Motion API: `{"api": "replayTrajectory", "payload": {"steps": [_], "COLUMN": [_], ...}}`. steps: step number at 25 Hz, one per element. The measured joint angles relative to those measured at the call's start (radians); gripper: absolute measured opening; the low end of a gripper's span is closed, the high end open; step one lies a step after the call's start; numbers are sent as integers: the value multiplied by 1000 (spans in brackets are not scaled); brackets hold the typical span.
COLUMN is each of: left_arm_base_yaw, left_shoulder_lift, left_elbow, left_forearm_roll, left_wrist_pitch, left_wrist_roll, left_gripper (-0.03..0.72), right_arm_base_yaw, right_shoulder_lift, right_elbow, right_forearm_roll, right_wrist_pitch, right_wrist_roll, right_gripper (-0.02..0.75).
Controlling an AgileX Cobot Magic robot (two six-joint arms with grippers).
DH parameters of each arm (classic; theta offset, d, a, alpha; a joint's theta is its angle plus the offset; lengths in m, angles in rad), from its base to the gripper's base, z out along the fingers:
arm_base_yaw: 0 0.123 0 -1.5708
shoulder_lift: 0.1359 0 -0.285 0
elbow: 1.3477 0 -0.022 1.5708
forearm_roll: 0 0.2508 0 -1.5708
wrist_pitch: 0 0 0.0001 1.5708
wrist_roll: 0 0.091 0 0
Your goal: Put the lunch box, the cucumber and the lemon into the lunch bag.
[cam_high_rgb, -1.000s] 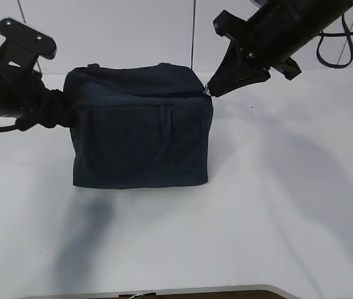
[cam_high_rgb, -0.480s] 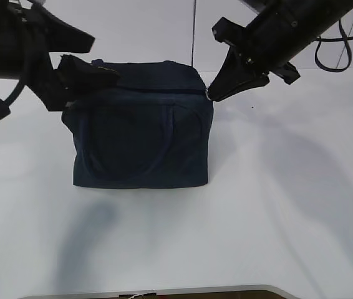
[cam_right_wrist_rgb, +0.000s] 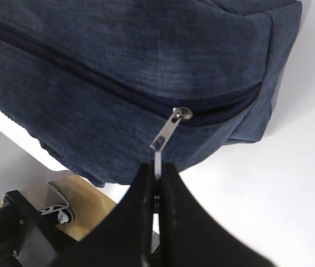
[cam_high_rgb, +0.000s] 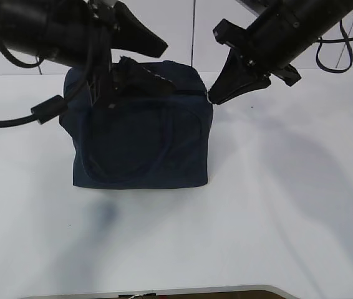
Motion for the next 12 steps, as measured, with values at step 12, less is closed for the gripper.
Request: {"api": "replayTrajectory", "payload": {"steps": [12], "left_arm_base_yaw": [-12], "left_shoulder_lift": [75], "left_elbow": [-21], "left_forearm_roll": [265], "left_wrist_pitch": [51], "left_wrist_roll": [-67], "left_gripper": [480], "right_arm_base_yaw": [0], "right_shoulder_lift": [0], "right_elbow": [0], "right_forearm_roll": [0], "right_wrist_pitch": [2], "right_wrist_roll": [-5], "right_gripper": [5]}}
